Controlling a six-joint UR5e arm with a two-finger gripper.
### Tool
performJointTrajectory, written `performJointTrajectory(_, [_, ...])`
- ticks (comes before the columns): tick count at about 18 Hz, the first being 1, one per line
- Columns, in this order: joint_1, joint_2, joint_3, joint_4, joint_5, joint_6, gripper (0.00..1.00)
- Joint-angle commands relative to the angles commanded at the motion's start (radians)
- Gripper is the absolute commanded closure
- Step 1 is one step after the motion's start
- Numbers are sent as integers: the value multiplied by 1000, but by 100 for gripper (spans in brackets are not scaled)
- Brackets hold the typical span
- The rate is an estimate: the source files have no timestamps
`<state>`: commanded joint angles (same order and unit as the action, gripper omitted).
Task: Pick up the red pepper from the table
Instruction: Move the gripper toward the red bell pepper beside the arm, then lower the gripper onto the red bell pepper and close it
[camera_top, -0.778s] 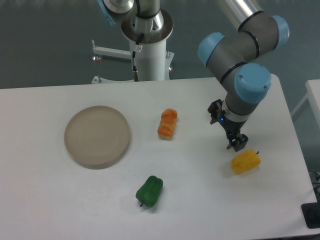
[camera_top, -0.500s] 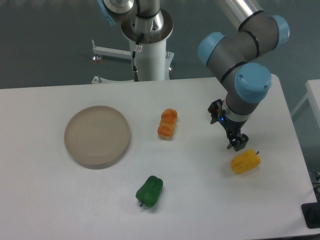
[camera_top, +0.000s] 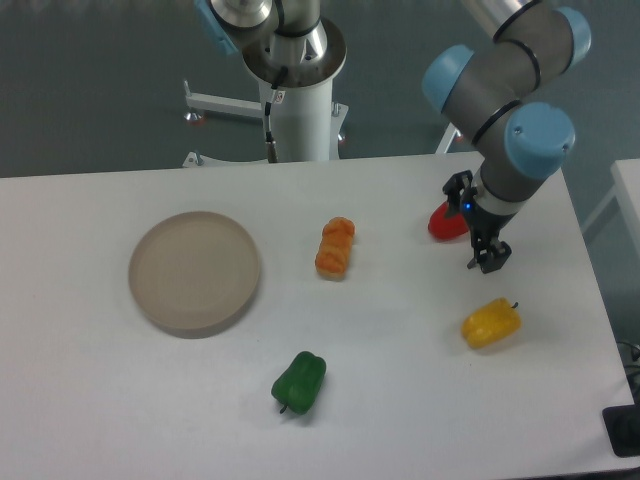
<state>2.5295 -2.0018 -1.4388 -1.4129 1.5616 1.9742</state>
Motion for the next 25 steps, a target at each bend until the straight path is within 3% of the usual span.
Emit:
performJointTrajectory(2, [-2,3,-35,37,5,0,0])
performJointTrajectory(5, [2,23,-119,142,11,57,0])
performJointTrajectory(10, [35,48,-179,186,12,40,0])
performJointTrajectory(15, [35,60,-278,294,14,41,0])
performJointTrajectory(24, [44,72,-333,334,52,57,0])
performJointTrajectory(25, [49,72,-331,334,51,60,17])
